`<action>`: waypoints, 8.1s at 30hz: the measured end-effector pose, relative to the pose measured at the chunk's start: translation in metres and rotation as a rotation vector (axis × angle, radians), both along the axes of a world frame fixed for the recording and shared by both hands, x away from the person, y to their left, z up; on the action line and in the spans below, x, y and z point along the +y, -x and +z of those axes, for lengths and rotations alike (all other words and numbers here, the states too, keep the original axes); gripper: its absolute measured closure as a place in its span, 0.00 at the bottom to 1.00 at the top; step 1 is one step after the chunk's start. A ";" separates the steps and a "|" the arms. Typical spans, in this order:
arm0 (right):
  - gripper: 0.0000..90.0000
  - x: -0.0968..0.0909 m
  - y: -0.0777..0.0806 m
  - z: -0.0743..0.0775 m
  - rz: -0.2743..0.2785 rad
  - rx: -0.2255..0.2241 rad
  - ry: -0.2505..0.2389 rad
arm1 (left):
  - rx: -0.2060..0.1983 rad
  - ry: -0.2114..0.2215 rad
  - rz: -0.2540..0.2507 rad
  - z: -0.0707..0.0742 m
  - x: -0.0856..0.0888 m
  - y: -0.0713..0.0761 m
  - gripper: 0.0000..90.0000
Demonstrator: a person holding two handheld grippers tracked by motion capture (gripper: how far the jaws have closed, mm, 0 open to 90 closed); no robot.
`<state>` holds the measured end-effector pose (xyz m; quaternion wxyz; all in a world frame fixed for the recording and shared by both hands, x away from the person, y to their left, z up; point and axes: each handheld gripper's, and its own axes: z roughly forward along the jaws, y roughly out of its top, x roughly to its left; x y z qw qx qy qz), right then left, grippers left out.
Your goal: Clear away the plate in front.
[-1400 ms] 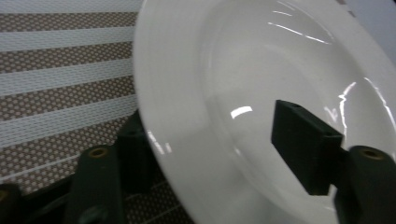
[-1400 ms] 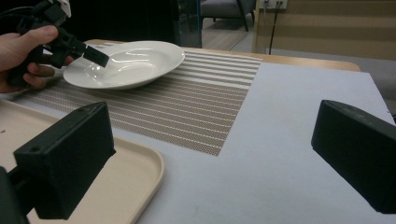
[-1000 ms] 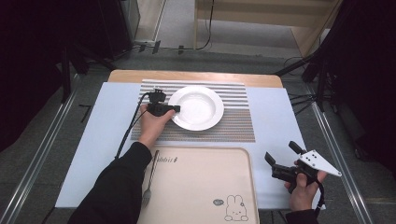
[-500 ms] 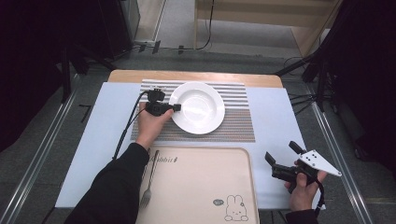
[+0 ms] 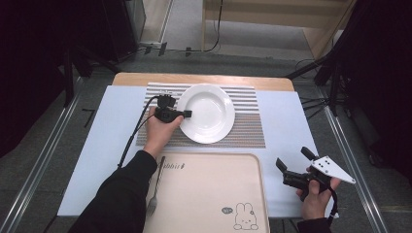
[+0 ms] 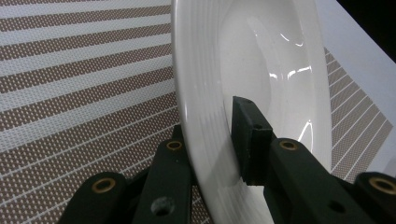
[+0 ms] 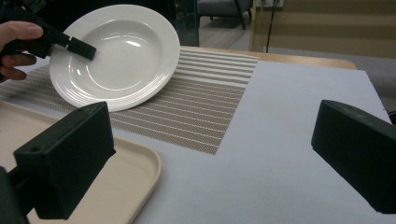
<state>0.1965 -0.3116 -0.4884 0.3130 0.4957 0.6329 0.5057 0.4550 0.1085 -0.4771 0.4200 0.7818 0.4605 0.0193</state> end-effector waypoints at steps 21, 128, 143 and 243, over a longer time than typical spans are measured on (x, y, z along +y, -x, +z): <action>0.00 0.000 0.000 0.000 0.000 0.001 0.000 | 0.068 0.105 0.079 0.006 0.011 -0.001 0.91; 0.00 0.006 -0.002 0.000 0.008 0.004 0.023 | 0.050 0.239 -0.091 0.018 0.053 0.106 0.90; 0.00 0.006 -0.001 0.000 0.008 0.006 0.025 | 0.063 0.242 -0.130 0.014 0.054 0.128 0.90; 0.00 0.007 -0.001 0.000 0.005 0.012 0.025 | 0.125 -0.080 -0.209 -0.015 0.042 0.184 0.69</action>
